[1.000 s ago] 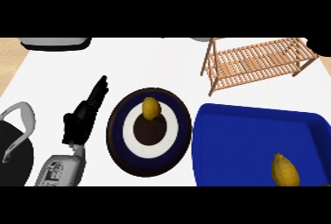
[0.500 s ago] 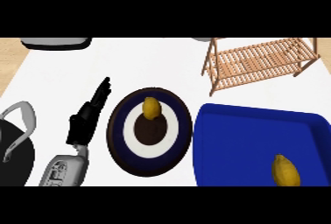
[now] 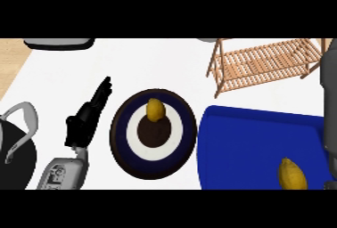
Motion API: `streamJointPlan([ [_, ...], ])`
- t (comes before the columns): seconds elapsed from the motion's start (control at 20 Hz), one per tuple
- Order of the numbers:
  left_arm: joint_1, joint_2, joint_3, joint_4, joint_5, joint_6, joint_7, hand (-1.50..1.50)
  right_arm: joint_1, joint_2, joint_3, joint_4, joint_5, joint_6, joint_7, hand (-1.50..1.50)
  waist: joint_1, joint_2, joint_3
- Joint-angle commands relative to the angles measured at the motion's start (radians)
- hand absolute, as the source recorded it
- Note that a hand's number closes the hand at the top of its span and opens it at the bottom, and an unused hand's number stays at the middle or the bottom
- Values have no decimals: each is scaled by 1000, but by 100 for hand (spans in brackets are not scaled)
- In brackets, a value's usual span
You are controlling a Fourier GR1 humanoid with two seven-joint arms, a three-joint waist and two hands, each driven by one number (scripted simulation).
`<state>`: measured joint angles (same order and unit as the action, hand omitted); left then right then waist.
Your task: Pick the cupcake from the tray and place it in the tiered shelf
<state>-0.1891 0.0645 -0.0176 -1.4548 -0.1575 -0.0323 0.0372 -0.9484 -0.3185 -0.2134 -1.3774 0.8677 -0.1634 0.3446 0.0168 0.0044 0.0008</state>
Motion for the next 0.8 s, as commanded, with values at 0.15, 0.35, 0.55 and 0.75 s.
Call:
streamJointPlan([
  [0.15,-39,-9,11,75,-15,19,-44,0,-33,9,-103,213,-154,-132,-199,150,-6,1,-1],
  [0.35,1,-7,8,68,-17,14,-67,0,-93,-39,-120,313,-191,-124,-230,150,-5,-1,-1],
  [0.55,39,-25,-18,32,-35,29,-50,0,-71,-70,-137,360,-236,-138,-318,150,-6,-2,-1],
  [0.75,-8,14,19,7,13,-22,15,0,-24,-114,-100,397,1,-248,-105,-150,-8,-3,-1],
])
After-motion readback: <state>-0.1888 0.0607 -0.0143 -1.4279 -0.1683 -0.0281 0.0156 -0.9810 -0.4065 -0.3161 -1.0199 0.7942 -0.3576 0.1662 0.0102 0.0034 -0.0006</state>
